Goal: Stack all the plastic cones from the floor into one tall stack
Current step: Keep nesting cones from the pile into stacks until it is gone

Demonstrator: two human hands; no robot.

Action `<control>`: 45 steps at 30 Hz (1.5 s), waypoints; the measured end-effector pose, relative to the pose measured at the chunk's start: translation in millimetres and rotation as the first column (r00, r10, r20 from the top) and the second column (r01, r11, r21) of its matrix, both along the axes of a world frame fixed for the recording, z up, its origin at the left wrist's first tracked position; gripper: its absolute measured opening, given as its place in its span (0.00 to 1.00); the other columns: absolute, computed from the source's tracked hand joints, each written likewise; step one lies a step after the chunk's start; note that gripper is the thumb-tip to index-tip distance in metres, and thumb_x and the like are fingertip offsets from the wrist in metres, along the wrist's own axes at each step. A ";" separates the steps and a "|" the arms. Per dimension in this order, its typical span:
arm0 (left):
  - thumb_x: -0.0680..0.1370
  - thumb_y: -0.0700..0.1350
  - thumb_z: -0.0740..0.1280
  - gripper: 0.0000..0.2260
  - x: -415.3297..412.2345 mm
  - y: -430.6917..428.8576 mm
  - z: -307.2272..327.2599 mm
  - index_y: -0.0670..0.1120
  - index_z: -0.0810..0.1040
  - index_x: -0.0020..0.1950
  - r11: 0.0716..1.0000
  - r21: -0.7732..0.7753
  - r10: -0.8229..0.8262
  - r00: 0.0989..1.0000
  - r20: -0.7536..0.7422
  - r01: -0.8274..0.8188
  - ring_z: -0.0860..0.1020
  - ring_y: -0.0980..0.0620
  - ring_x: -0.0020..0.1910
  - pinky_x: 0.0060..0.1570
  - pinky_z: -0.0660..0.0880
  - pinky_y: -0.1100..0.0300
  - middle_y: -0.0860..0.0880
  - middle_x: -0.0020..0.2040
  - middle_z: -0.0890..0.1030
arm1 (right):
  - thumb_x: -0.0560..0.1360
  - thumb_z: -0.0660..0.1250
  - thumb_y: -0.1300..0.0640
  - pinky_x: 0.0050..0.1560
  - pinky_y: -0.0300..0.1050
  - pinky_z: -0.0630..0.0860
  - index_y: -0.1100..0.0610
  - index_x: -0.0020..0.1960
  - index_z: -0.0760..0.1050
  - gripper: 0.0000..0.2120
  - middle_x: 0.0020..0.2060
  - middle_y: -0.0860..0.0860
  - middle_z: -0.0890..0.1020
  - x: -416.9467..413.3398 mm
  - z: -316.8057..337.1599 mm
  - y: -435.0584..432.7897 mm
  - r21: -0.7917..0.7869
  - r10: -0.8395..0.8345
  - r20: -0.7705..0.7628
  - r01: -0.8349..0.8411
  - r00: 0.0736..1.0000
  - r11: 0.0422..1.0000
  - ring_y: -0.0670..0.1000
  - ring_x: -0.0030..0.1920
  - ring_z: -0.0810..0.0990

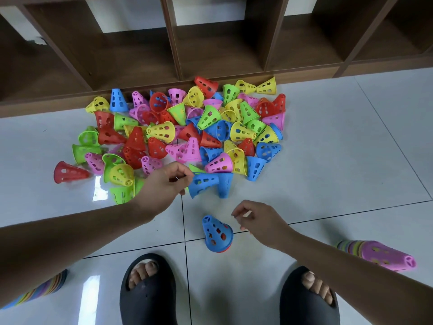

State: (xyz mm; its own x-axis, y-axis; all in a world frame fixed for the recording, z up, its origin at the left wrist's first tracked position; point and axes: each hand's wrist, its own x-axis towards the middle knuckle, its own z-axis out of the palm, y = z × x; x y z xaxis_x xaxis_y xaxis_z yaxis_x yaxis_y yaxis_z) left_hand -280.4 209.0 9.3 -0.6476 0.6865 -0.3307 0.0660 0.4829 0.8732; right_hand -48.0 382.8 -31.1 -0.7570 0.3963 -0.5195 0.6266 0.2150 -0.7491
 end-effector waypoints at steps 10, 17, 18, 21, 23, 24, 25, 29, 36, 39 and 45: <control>0.85 0.36 0.65 0.08 33.8 -9.0 3.2 0.39 0.82 0.62 0.993 0.104 0.000 0.867 0.499 -0.060 0.72 0.49 0.35 0.35 0.68 0.59 0.43 0.41 0.74 | 0.79 0.68 0.65 0.57 0.50 0.78 0.52 0.63 0.79 0.15 0.63 0.45 0.76 -42.6 -20.1 40.9 0.350 0.202 -0.140 -0.143 0.969 0.926 0.51 0.46 0.81; 0.85 0.36 0.63 0.10 36.7 -22.0 2.7 0.39 0.80 0.65 0.997 0.063 -0.013 0.776 0.631 -0.035 0.72 0.50 0.34 0.37 0.70 0.60 0.45 0.42 0.75 | 0.80 0.67 0.64 0.57 0.51 0.79 0.54 0.68 0.77 0.18 0.72 0.47 0.72 -59.9 -30.5 49.6 0.412 0.336 -0.131 -0.258 0.933 0.874 0.54 0.49 0.81; 0.86 0.36 0.63 0.10 39.7 -24.1 2.2 0.39 0.80 0.65 0.998 0.064 -0.039 0.772 0.635 -0.002 0.72 0.50 0.35 0.36 0.69 0.60 0.45 0.42 0.75 | 0.80 0.66 0.64 0.57 0.50 0.78 0.54 0.69 0.77 0.18 0.74 0.47 0.71 -61.6 -31.5 49.4 0.414 0.354 -0.104 -0.283 0.929 0.865 0.52 0.49 0.81; 0.87 0.38 0.63 0.10 47.3 -28.2 -0.3 0.42 0.81 0.65 0.991 0.057 -0.129 0.786 0.605 0.118 0.70 0.49 0.36 0.37 0.69 0.58 0.43 0.43 0.74 | 0.80 0.64 0.64 0.57 0.46 0.76 0.53 0.68 0.78 0.17 0.76 0.44 0.68 -67.4 -32.6 46.4 0.404 0.334 -0.033 -0.293 0.942 0.866 0.46 0.51 0.77; 0.87 0.39 0.62 0.09 50.8 -28.6 -3.3 0.44 0.80 0.64 0.977 0.040 -0.195 0.813 0.548 0.208 0.71 0.50 0.36 0.38 0.70 0.59 0.43 0.43 0.75 | 0.81 0.65 0.64 0.57 0.45 0.76 0.54 0.66 0.79 0.16 0.72 0.44 0.71 -67.9 -32.1 45.1 0.399 0.317 -0.032 -0.278 0.948 0.874 0.45 0.48 0.76; 0.88 0.39 0.62 0.09 52.6 -28.3 -4.8 0.45 0.80 0.64 0.969 0.025 -0.222 0.829 0.513 0.244 0.72 0.51 0.36 0.38 0.71 0.60 0.44 0.42 0.76 | 0.81 0.65 0.64 0.55 0.42 0.76 0.54 0.65 0.80 0.15 0.68 0.44 0.73 -66.6 -31.7 45.1 0.400 0.314 -0.039 -0.273 0.949 0.875 0.44 0.46 0.76; 0.87 0.39 0.62 0.09 54.6 -27.8 -6.1 0.46 0.80 0.63 0.961 0.007 -0.248 0.845 0.474 0.278 0.73 0.52 0.36 0.38 0.72 0.60 0.46 0.42 0.77 | 0.81 0.66 0.64 0.53 0.39 0.74 0.54 0.63 0.81 0.13 0.63 0.44 0.74 -64.3 -30.9 44.7 0.399 0.310 -0.047 -0.267 0.950 0.877 0.41 0.44 0.75; 0.86 0.39 0.64 0.11 57.7 -29.3 -15.0 0.54 0.80 0.61 0.926 -0.101 -0.323 0.901 0.290 0.364 0.79 0.53 0.38 0.40 0.74 0.59 0.51 0.42 0.81 | 0.78 0.71 0.62 0.47 0.38 0.72 0.51 0.53 0.82 0.07 0.50 0.43 0.79 -53.9 -25.5 40.9 0.365 0.225 -0.060 -0.189 0.973 0.912 0.38 0.41 0.76; 0.83 0.48 0.68 0.10 51.2 -32.6 -24.6 0.60 0.76 0.62 0.839 -0.274 -0.455 0.882 0.121 0.470 0.85 0.56 0.41 0.47 0.81 0.56 0.56 0.46 0.85 | 0.76 0.74 0.63 0.45 0.35 0.78 0.51 0.47 0.81 0.07 0.41 0.45 0.84 -38.4 -6.7 34.6 0.203 -0.011 -0.143 0.040 0.990 0.978 0.43 0.42 0.82; 0.82 0.47 0.70 0.10 39.0 -29.6 -29.9 0.59 0.77 0.61 0.834 -0.296 -0.475 0.879 0.044 0.466 0.84 0.57 0.41 0.45 0.81 0.58 0.59 0.46 0.85 | 0.76 0.76 0.62 0.46 0.39 0.79 0.51 0.48 0.80 0.08 0.41 0.49 0.84 -34.8 5.5 34.3 0.075 -0.128 -0.182 0.144 0.975 0.987 0.47 0.42 0.83; 0.81 0.46 0.71 0.11 3.0 -10.6 -41.5 0.59 0.78 0.61 0.898 -0.237 -0.428 0.861 -0.275 0.371 0.82 0.56 0.42 0.47 0.80 0.54 0.61 0.47 0.82 | 0.77 0.75 0.63 0.46 0.48 0.80 0.58 0.56 0.78 0.10 0.43 0.54 0.87 -17.2 30.8 31.1 -0.270 -0.365 -0.196 0.308 0.910 0.912 0.54 0.44 0.87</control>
State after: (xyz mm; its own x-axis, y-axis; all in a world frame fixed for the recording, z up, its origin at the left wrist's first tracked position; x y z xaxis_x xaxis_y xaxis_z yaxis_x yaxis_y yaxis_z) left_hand -277.4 198.4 -32.3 -0.4178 0.8602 -0.2925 0.5401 0.4940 0.6814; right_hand -65.3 414.0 -0.3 -0.7112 0.5417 -0.4482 0.4282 -0.1718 -0.8872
